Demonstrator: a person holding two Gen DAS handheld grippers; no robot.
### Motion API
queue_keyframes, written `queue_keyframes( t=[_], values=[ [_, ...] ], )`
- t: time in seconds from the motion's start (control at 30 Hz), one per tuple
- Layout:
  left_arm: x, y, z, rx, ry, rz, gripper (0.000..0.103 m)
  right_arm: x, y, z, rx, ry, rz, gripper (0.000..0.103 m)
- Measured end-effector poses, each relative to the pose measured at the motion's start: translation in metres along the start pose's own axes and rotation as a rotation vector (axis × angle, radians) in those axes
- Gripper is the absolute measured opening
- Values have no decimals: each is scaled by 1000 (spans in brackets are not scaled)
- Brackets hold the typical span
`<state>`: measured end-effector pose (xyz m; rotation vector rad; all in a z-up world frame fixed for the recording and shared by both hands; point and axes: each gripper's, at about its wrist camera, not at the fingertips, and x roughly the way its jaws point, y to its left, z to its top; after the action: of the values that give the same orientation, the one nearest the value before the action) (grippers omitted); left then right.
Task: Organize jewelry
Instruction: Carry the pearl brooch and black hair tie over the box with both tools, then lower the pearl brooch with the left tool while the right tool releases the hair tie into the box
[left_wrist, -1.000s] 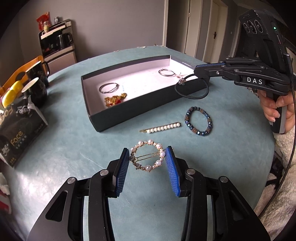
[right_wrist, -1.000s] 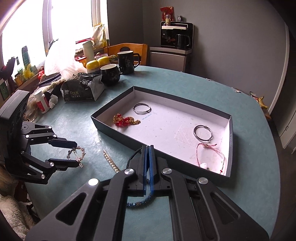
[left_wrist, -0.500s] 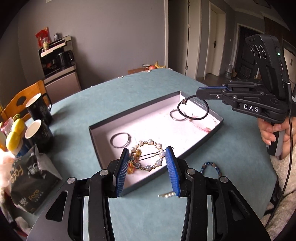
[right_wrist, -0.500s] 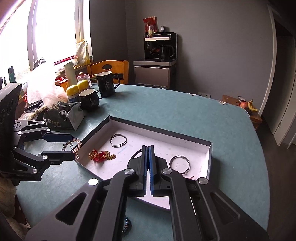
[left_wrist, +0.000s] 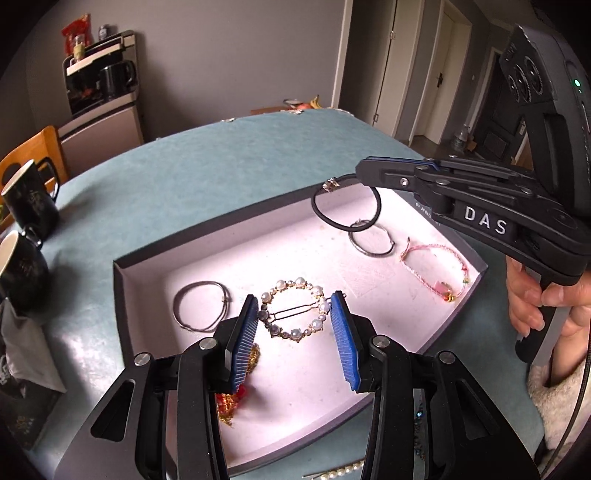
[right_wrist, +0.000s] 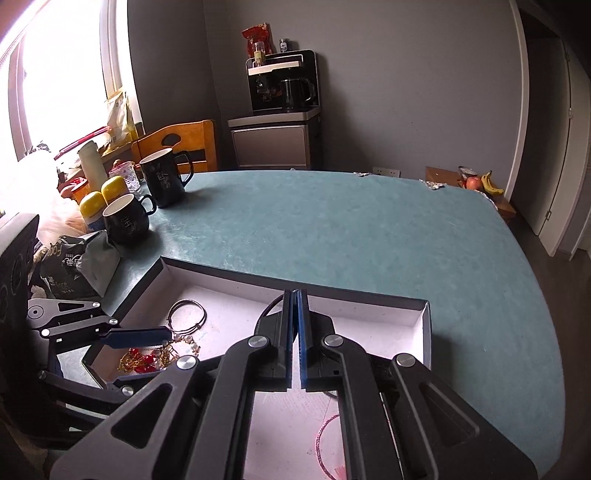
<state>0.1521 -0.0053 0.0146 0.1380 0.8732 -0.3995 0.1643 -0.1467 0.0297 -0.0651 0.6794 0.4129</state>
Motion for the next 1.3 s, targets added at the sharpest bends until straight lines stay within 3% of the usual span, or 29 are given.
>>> queue_keyframes(
  t=[0.37,0.63,1.3],
  values=[
    [21,-6,-13,47,53,-17,43,21,4,-16,2,51,0,2],
    [26,5,-17,-3,68,-41,43,32,8,-27,-8,104,-3,2],
    [25,5,-19,-1,53,-35,48,35,6,-32,-2,123,7,2]
  ],
)
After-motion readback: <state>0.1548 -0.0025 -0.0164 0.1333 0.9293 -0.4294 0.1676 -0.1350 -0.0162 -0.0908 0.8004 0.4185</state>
